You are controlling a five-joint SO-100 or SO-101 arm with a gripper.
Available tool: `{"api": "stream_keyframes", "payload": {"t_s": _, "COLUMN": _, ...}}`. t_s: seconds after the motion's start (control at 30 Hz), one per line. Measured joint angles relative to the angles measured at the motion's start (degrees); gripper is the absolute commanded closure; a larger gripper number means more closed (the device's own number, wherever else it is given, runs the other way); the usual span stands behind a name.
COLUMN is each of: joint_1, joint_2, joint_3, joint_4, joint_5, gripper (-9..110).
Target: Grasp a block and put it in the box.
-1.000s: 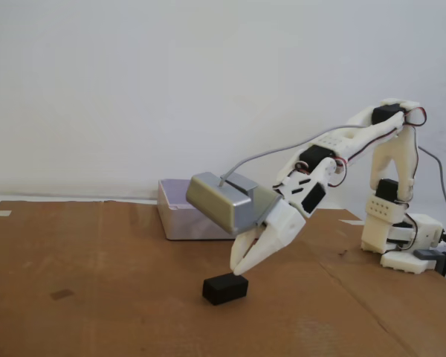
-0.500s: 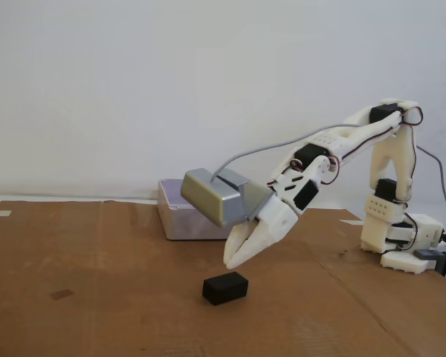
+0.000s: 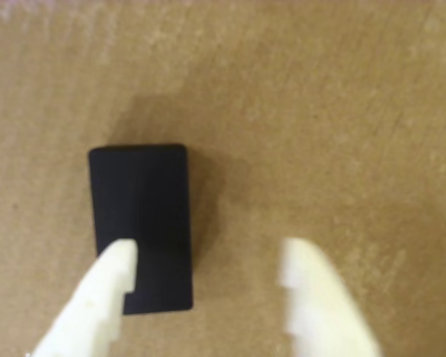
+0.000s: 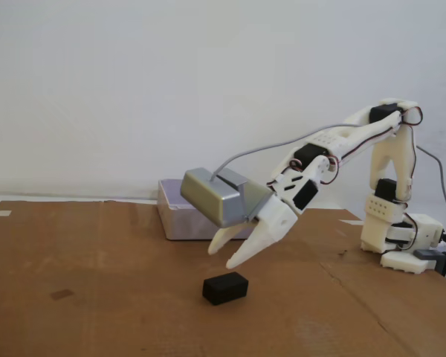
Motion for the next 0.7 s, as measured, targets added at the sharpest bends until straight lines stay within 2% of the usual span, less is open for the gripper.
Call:
{"api": "stream_keyframes", "payload": {"t_s": 0.1, "joint_1": 0.0, "joint_2": 0.0, "joint_3": 0.0, "joint_4": 0.0, "joint_5": 0.0, "gripper": 61}}
{"api": "stream_keyframes", "payload": {"t_s": 0.6, "joint_1": -4.0, "joint_2": -0.1, "joint_3": -4.6, "joint_4": 0.2, "joint_5": -0.4, "gripper": 61}}
{"api": "stream_keyframes", "payload": {"t_s": 0.7, "joint_1": -3.7, "joint_2": -0.1, "joint_3": -5.4, "joint_4": 3.8, "joint_5": 0.2, "gripper": 61}}
